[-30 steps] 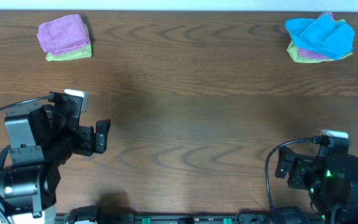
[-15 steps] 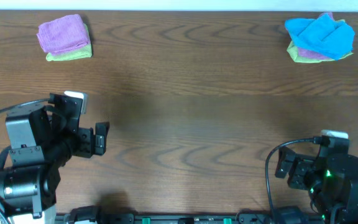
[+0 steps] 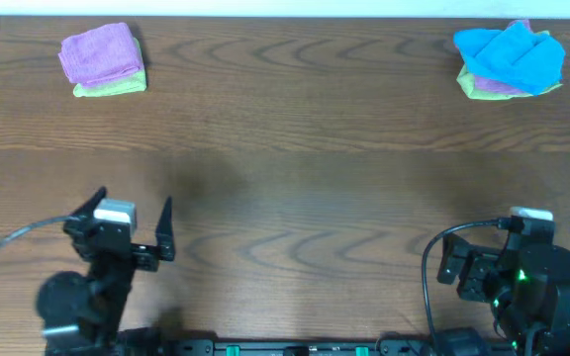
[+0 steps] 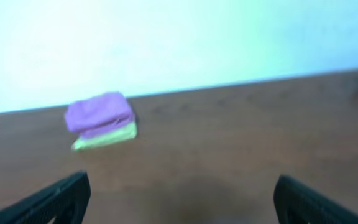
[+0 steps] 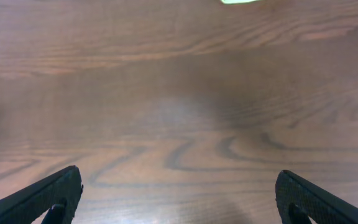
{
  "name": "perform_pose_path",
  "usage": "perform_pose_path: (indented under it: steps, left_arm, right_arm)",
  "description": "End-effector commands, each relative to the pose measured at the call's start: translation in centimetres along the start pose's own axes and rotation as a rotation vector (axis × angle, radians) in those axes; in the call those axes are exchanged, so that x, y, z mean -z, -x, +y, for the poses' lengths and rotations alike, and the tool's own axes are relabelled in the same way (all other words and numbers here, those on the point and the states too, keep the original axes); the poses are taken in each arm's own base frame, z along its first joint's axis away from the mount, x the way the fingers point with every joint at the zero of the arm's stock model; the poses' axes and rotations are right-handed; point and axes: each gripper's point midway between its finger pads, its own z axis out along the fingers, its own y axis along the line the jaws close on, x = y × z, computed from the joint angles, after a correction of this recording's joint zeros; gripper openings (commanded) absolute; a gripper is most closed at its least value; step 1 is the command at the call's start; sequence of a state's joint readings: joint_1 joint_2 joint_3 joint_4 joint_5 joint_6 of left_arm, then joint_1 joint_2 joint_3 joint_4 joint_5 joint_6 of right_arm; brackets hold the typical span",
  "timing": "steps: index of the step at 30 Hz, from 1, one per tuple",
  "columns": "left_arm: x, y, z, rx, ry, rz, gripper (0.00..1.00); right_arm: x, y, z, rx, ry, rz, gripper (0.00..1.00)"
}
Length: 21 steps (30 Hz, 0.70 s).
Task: Fold the cloth
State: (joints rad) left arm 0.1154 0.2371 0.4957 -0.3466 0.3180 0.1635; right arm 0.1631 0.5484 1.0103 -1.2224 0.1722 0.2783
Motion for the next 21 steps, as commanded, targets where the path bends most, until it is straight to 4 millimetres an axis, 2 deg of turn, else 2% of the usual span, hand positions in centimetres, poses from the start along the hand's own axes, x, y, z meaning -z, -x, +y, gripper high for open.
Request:
perform_pose_path:
  steps: [1, 7, 21]
  left_arm:
    - [-0.9, -2.4, -1.0, 0.103, -0.055, -0.064, 0.96]
    - [-2.5, -4.9, -1.2, 0.140, -0.080, -0.149, 0.95]
    - [-3.3, -8.0, -0.6, 0.161, -0.011, -0.069, 0.95]
  right_arm:
    - [0.1, 0.0, 0.0, -0.010, 0.002, -0.003, 0.99]
    - [0.1, 0.0, 0.0, -0.010, 0.002, -0.003, 0.99]
    - [0.1, 0.0, 0.0, -0.010, 0.002, -0.003, 0.99]
